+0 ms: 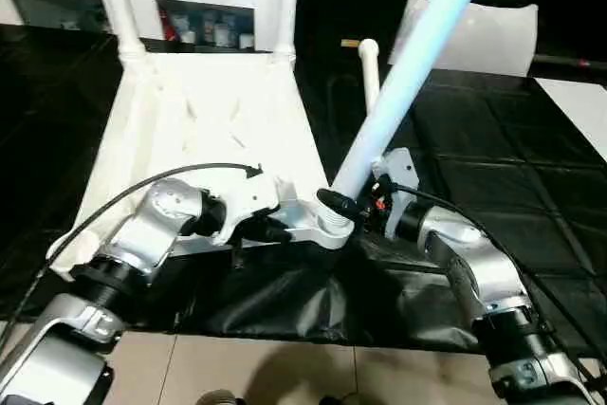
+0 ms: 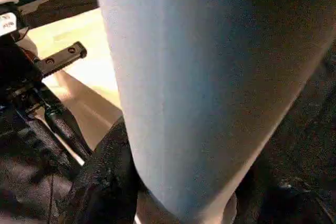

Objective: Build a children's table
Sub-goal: Insert table leg to table base

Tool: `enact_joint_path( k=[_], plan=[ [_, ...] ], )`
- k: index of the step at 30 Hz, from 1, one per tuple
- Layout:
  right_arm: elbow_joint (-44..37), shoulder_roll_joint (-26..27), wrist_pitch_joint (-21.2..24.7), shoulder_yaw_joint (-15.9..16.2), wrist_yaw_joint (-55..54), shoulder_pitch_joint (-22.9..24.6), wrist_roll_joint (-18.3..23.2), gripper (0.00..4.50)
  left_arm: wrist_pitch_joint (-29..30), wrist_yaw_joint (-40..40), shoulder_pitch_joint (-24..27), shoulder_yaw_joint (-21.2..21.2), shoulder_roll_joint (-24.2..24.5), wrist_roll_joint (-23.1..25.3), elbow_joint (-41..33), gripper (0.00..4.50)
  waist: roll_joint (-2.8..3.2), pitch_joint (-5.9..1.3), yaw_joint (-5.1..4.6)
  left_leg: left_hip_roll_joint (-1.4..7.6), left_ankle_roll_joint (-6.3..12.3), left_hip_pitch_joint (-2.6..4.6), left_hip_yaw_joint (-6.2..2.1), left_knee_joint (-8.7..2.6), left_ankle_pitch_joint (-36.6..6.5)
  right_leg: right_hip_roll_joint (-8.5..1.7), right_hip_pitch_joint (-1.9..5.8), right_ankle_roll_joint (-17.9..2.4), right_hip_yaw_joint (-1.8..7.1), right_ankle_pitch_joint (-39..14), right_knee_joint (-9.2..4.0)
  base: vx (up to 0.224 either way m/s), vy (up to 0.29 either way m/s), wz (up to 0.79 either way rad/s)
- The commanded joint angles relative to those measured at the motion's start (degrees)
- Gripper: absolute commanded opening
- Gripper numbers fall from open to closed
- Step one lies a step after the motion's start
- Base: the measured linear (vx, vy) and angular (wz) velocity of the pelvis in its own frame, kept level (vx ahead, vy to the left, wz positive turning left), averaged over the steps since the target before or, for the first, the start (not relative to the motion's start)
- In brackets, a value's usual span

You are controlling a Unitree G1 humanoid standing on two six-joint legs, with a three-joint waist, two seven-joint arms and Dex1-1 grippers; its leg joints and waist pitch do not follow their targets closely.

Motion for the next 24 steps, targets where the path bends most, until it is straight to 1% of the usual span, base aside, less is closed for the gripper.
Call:
enact_joint_path(
  k=[1, 2, 3, 4, 5, 6, 7, 8, 9, 10, 12, 15, 17, 19, 23, 24],
  plan=[
    [1.0, -0.9, -0.1, 1.6, 1.4, -0.9, -1.5, 1.98, -0.7, -1.7, 1.3, -1.1, 0.0, 0.2, -1.1, 0.00, 1.15, -4.14, 0.17, 5.16, 0.02, 0.18, -2.06, -4.85, -9.7, -6.53, 3.30, -10.9, 3.91, -15.9, -4.38, 0.000, 0.000, 0.00],
    [1.0, -0.9, -0.1, 1.6, 1.4, -0.9, -1.5, 1.98, -0.7, -1.7, 1.3, -1.1, 0.0, 0.2, -1.1, 0.00, 1.10, -4.12, 0.04, 5.19, 0.14, 0.13, -2.02, -4.82, -9.3, -6.51, 3.30, -11.2, 3.93, -15.3, -4.32, 0.000, 0.000, 0.00],
    [1.3, -1.2, 0.1, 2.7, 2.3, -1.1, -2.2, 1.98, -0.9, -1.5, 1.4, -0.7, -0.1, 0.0, -1.2, 0.00, 1.06, -4.12, 0.01, 5.16, 0.30, 0.14, -2.00, -4.77, -9.2, -6.49, 3.30, -11.3, 3.91, -15.1, -4.25, 0.000, 0.000, 0.00],
    [1.6, -1.5, 0.1, 3.7, 3.0, -1.2, -3.0, 1.98, -1.0, -1.4, 1.4, -0.5, -0.2, 0.1, -1.2, 0.00, 0.88, -4.16, 0.08, 5.17, 0.46, 0.22, -1.93, -4.74, -8.7, -6.55, 3.28, -11.3, 3.94, -14.9, -4.26, 0.000, 0.000, 0.00],
    [1.8, -1.7, 0.0, 4.2, 3.3, -1.3, -3.4, 1.98, -1.1, -1.4, 1.4, -0.5, -0.2, 0.1, -1.1, 0.00, 0.91, -4.12, 0.03, 5.15, 0.52, 0.15, -1.92, -4.75, -8.6, -6.51, 3.30, -11.3, 3.94, -14.9, -4.22, 0.000, 0.000, 0.00],
    [2.0, -1.7, -0.2, 4.5, 3.4, -1.3, -3.7, 1.98, -1.2, -1.4, 1.5, -0.4, -0.2, 0.1, -1.1, 0.00, 0.76, -4.09, 0.03, 5.16, 0.63, 0.18, -1.89, -4.75, -8.7, -6.54, 3.29, -11.1, 3.98, -15.4, -4.36, 0.000, 0.000, 0.00],
    [2.2, -1.7, -0.1, 4.6, 3.5, -1.3, -3.8, 1.98, -1.3, -1.4, 1.5, -0.3, -0.2, 0.2, -1.1, 0.00, 0.82, -4.10, 0.10, 5.16, 0.61, 0.20, -1.91, -4.74, -8.7, -6.59, 3.30, -11.1, 3.98, -15.6, -4.33, 0.000, 0.000, 0.00],
    [2.6, -1.6, 0.1, 4.7, 3.6, -1.4, -3.8, 1.98, -1.2, -1.3, 1.6, -0.1, -0.2, 0.2, -1.1, 0.00, 0.55, -4.10, 0.05, 5.15, 0.70, 0.15, -1.87, -4.74, -8.6, -6.58, 3.30, -10.9, 3.98, -16.0, -4.38, 0.000, 0.000, 0.00],
    [2.8, -1.6, 0.2, 4.7, 3.7, -1.5, -3.8, 1.98, -1.2, -1.3, 1.6, -0.1, -0.2, 0.2, -1.2, 0.00, 0.73, -4.06, 0.07, 5.19, 0.67, 0.21, -1.93, -4.76, -8.7, -6.61, 3.23, -10.8, 3.96, -16.4, -4.41, 0.000, 0.000, 0.00],
    [3.4, -1.6, 0.0, 5.0, 3.6, -1.7, -4.2, 1.98, -1.2, -1.3, 1.7, 0.1, 0.0, 0.2, -1.2, 0.00, 0.45, -4.06, -0.03, 5.20, 0.65, 0.18, -1.92, -4.78, -9.0, -6.55, 3.22, -10.6, 3.94, -16.9, -4.47, 0.000, 0.000, 0.00],
    [4.9, -1.9, -0.9, 5.7, 3.2, -2.3, -5.4, 1.98, -1.3, -1.7, 2.0, 0.6, 0.2, -0.3, -1.7, 0.00, 0.57, -4.03, -0.06, 5.15, 0.51, 0.17, -1.93, -4.77, -9.2, -6.63, 3.15, -10.5, 3.94, -17.9, -4.55, 0.000, 0.000, 0.00],
    [5.3, -1.9, -0.4, 5.5, 3.2, -2.5, -5.3, 1.98, -1.1, -2.4, 2.3, 1.0, 0.4, -1.0, -2.4, 0.00, 0.59, -4.03, -0.17, 5.27, 0.45, 0.18, -2.04, -4.87, -9.4, -6.60, 3.14, -10.2, 3.94, -18.2, -4.53, 0.000, 0.000, 0.00],
    [4.8, -2.2, 0.1, 5.5, 3.7, -2.4, -5.1, 1.98, -1.3, -2.3, 2.2, 0.9, 0.5, -0.7, -2.1, 0.00, 0.75, -4.07, -0.19, 5.25, 0.48, 0.18, -2.04, -4.86, -9.4, -6.56, 3.15, -10.4, 3.96, -17.3, -4.46, 0.000, 0.000, 0.00],
    [4.1, -2.6, 0.5, 5.4, 4.2, -2.2, -4.8, 1.98, -1.7, -2.1, 2.1, 0.8, 0.6, -0.3, -1.8, 0.00, 0.68, -4.08, -0.17, 5.22, 0.56, 0.20, -2.00, -4.84, -9.3, -6.56, 3.18, -10.5, 3.98, -16.7, -4.43, 0.000, 0.000, 0.00],
    [0.3, -3.1, 3.3, 3.5, 5.7, -1.1, -1.6, 1.98, -2.3, -2.1, 1.9, 1.5, 0.5, -0.2, -1.3, 0.00, 0.88, -4.11, -0.08, 5.23, 0.78, 0.28, -1.99, -4.86, -9.3, -6.49, 3.26, -10.8, 3.98, -15.7, -4.40, 0.000, 0.000, 0.00],
    [-0.1, -3.2, 3.6, 3.3, 5.9, -1.0, -1.2, 1.98, -2.3, -2.1, 1.9, 1.6, 0.5, -0.3, -1.3, 0.00, 0.80, -4.13, -0.11, 5.24, 0.79, 0.23, -2.01, -4.84, -9.4, -6.49, 3.30, -10.8, 3.96, -15.8, -4.39, 0.000, 0.000, 0.00]
  ],
)
